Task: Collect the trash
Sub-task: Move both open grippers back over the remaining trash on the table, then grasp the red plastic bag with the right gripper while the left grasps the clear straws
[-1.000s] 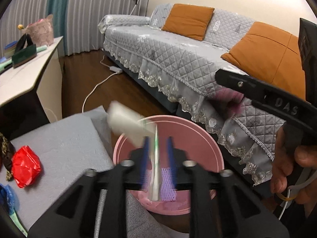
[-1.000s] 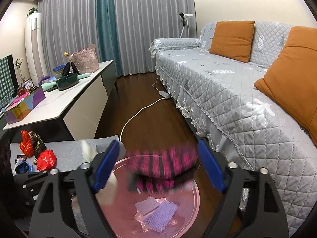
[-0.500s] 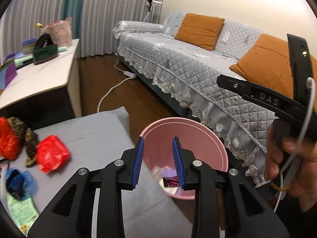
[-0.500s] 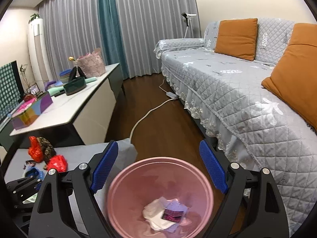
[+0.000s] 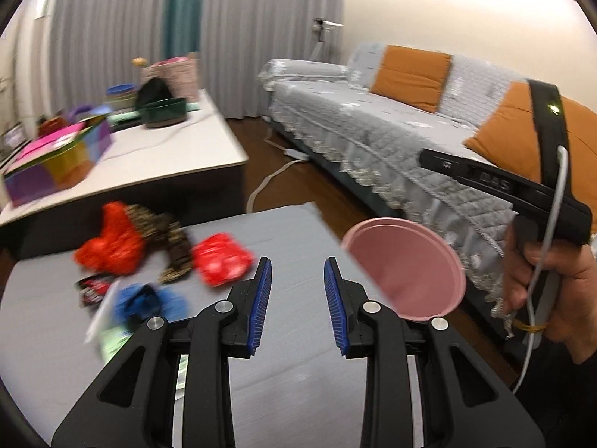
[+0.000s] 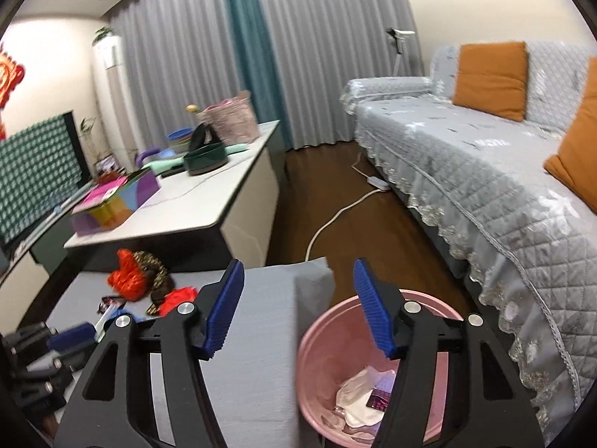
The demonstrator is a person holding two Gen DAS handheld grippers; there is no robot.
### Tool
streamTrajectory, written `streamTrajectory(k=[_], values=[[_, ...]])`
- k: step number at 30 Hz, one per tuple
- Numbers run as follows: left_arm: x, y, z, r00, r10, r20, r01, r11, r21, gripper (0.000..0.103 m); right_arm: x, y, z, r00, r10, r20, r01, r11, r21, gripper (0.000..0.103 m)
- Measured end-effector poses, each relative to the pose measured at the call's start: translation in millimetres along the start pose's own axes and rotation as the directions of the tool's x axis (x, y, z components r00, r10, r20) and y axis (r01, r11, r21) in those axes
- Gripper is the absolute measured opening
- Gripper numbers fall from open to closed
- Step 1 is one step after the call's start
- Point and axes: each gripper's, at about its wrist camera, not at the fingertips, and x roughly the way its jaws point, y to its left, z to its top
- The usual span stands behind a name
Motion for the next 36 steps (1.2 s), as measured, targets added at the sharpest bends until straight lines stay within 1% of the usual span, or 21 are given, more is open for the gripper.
streamTrajectory(k=[5,8,12,14,15,16,20,22,24,28,30,31,33,36], values=[[-13,45,-22,0.995,0.102,0.013,-0.101,0.993,-0.063,0.03,14,30,-9,0.998,0.043,-0.034,-0.045,0.998,-0.046,0.062],[-15,67,-30,0.99,0.144,0.004,-0.143,0.985,-0.092,0.03,24,46,-13,0.997,0.059,-0.054,-0.063,0.995,-0.072,0.062],[-15,101,-38,0.982,0.191,-0.006,-0.19,0.97,-0.153,0.03,41,70,-19,0.993,0.091,-0.081,-0.098,0.991,-0.094,0.064],[-14,118,-42,0.975,0.222,-0.014,-0.221,0.958,-0.183,0.03,50,81,-22,0.99,0.105,-0.098,-0.115,0.988,-0.105,0.068],[-13,124,-43,0.974,0.226,-0.018,-0.225,0.953,-0.201,0.03,54,85,-22,0.989,0.109,-0.103,-0.12,0.987,-0.109,0.071],[-12,128,-44,0.973,0.231,-0.02,-0.23,0.95,-0.213,0.03,60,92,-24,0.987,0.115,-0.108,-0.127,0.985,-0.117,0.072],[-2,143,-49,0.963,0.266,-0.038,-0.268,0.94,-0.213,0.03,80,108,-27,0.982,0.133,-0.13,-0.15,0.98,-0.13,0.076],[7,151,-52,0.96,0.276,-0.053,-0.281,0.934,-0.221,0.03,90,116,-30,0.981,0.139,-0.139,-0.158,0.978,-0.138,0.084],[17,157,-55,0.956,0.284,-0.073,-0.294,0.929,-0.226,0.03,99,121,-34,0.979,0.138,-0.147,-0.159,0.977,-0.142,0.088],[30,165,-59,0.946,0.309,-0.103,-0.324,0.922,-0.21,0.03,121,136,-48,0.968,0.151,-0.2,-0.185,0.97,-0.159,0.089],[34,169,-60,0.943,0.312,-0.112,-0.33,0.92,-0.211,0.03,131,142,-53,0.961,0.162,-0.222,-0.201,0.966,-0.163,0.091],[36,169,-60,0.942,0.313,-0.118,-0.332,0.919,-0.212,0.03,138,146,-55,0.955,0.174,-0.242,-0.217,0.963,-0.162,0.093],[41,174,-61,0.941,0.311,-0.135,-0.335,0.916,-0.221,0.03,146,151,-60,0.944,0.19,-0.27,-0.239,0.957,-0.161,0.093],[47,179,-63,0.941,0.301,-0.156,-0.332,0.912,-0.242,0.03,158,159,-67,0.937,0.179,-0.301,-0.241,0.953,-0.185,0.093]])
